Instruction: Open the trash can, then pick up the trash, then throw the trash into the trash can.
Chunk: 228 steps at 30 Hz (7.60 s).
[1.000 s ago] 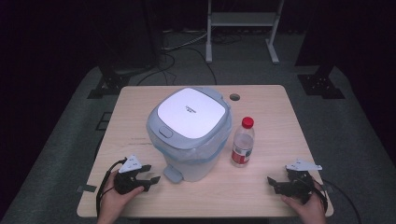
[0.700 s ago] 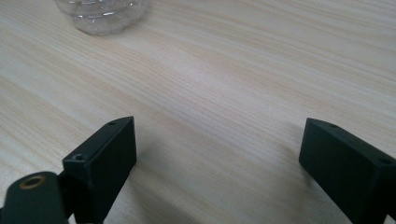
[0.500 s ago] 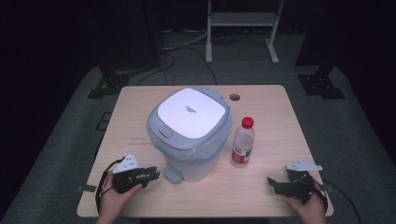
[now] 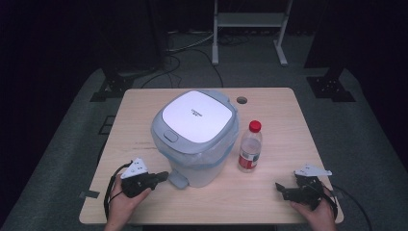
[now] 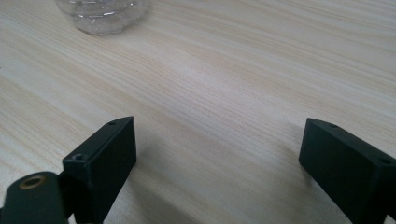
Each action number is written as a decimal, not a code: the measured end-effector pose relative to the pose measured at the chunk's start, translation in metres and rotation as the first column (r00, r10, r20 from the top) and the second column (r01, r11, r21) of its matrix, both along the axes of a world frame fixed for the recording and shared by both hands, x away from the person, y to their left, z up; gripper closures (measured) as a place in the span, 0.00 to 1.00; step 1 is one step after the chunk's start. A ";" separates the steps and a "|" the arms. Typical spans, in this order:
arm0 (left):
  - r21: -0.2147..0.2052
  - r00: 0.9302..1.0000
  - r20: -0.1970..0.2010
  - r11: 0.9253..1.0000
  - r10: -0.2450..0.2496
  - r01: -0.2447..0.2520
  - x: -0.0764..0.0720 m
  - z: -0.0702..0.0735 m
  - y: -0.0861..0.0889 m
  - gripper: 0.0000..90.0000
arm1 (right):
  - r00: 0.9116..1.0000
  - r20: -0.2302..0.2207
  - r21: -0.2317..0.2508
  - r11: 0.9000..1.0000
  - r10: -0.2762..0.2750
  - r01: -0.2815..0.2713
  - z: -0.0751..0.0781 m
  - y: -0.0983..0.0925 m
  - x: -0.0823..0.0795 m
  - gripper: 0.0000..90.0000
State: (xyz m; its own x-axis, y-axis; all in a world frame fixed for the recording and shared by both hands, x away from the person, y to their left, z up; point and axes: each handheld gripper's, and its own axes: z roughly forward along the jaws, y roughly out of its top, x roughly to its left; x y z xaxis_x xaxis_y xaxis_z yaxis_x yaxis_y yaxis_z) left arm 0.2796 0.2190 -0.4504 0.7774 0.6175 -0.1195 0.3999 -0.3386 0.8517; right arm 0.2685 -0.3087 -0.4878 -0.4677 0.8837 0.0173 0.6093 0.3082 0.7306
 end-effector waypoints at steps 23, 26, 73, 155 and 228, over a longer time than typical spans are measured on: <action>0.043 0.999 -0.015 0.998 -0.037 0.037 0.010 -0.012 -0.032 0.99 | 1.000 0.000 0.001 1.000 0.004 -0.004 0.000 0.000 0.000 0.11; 0.036 0.999 -0.017 0.999 -0.039 0.039 0.011 -0.013 -0.033 0.99 | 1.000 0.000 0.001 1.000 0.004 -0.004 0.000 0.000 0.000 0.11; 0.077 0.999 -0.044 0.997 0.007 -0.003 0.005 -0.027 -0.035 1.00 | 1.000 0.000 -0.001 1.000 -0.001 0.001 0.000 0.001 0.002 0.11; 0.009 0.996 -0.091 1.000 0.001 0.000 0.008 -0.030 -0.029 0.98 | 0.965 0.153 0.098 0.968 0.215 -0.231 0.042 0.084 0.051 0.25; -0.007 0.994 -0.108 1.000 -0.011 0.010 0.011 -0.031 -0.027 0.98 | 0.937 0.220 0.171 0.935 0.270 -0.309 0.075 0.059 0.026 0.33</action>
